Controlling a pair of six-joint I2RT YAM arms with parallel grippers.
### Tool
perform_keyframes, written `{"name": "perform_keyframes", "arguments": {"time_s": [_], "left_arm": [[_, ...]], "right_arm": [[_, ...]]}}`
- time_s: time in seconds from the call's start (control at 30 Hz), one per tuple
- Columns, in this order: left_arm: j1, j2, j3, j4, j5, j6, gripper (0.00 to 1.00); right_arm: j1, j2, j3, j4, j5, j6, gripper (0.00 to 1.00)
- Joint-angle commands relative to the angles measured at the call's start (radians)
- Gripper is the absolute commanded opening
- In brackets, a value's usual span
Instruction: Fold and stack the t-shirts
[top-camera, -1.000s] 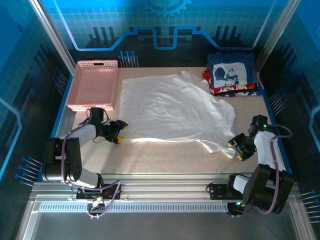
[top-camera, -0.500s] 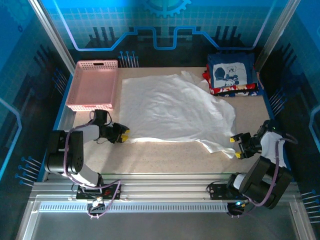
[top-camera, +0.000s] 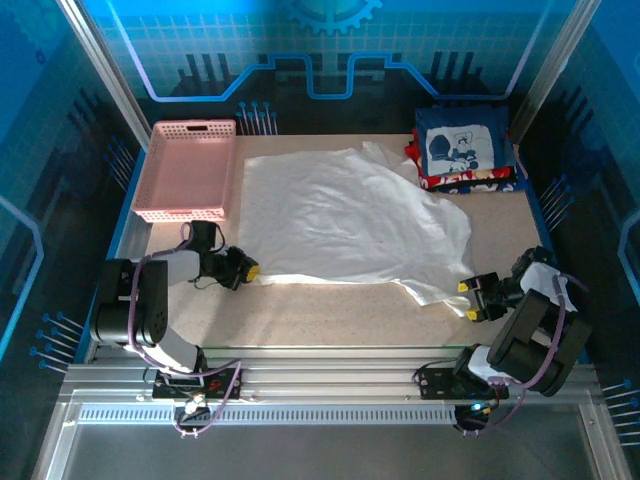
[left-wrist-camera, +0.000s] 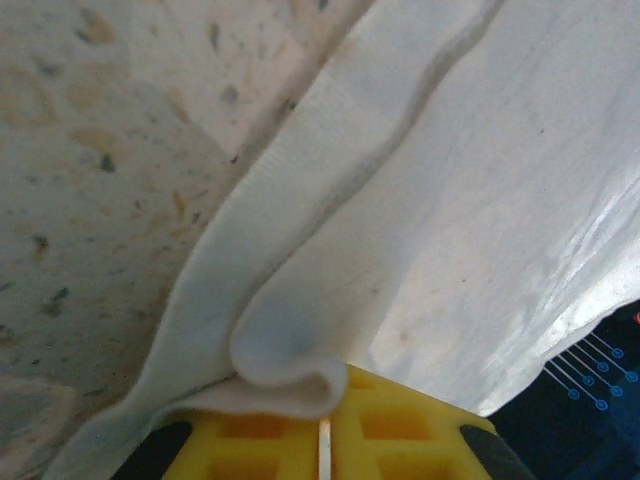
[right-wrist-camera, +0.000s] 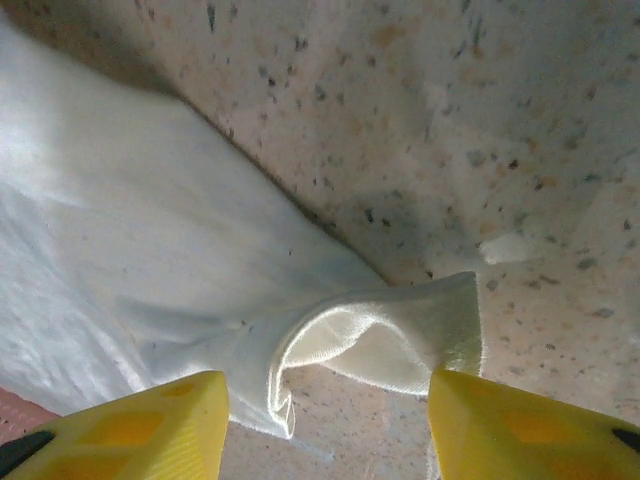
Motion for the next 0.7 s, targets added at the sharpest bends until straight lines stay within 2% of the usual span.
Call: {"name": "perform_keyframes", "arguments": {"time_s": [0.0,0.27,0.4,0.5,0.57,0.67], "left_arm": [[-0.009,0.011,-0.02,-0.004,0.016,0.007,0.07],[-0.009,0.003,-0.019,-0.021,0.016,0.026,0.02],[-0.009,0.006,-0.021,-0.02,0.018,0.03,0.01],[-0.009,0.011,-0.021,-0.018,0.019,0.034,0.0],[-0.009,0.011,-0.02,-0.021,0.02,0.037,0.0],[-0.009,0.007,-0.012,-0.036,0.022,0.047,0.0]], "right_arm": [[-0.024,0.039,-0.012,0.047,0.014,0.027,0.53],[-0.018,0.104,0.026,0.086,-0.011,0.028,0.45],[-0.013,0.106,-0.005,0.084,-0.013,0.007,0.31],[-0.012,0.096,-0.027,0.093,-0.02,0.005,0.1],[-0.007,0.068,-0.02,0.093,-0.033,0.006,0.01],[0.017,0.012,0.032,0.046,-0.028,-0.014,0.0]]}}
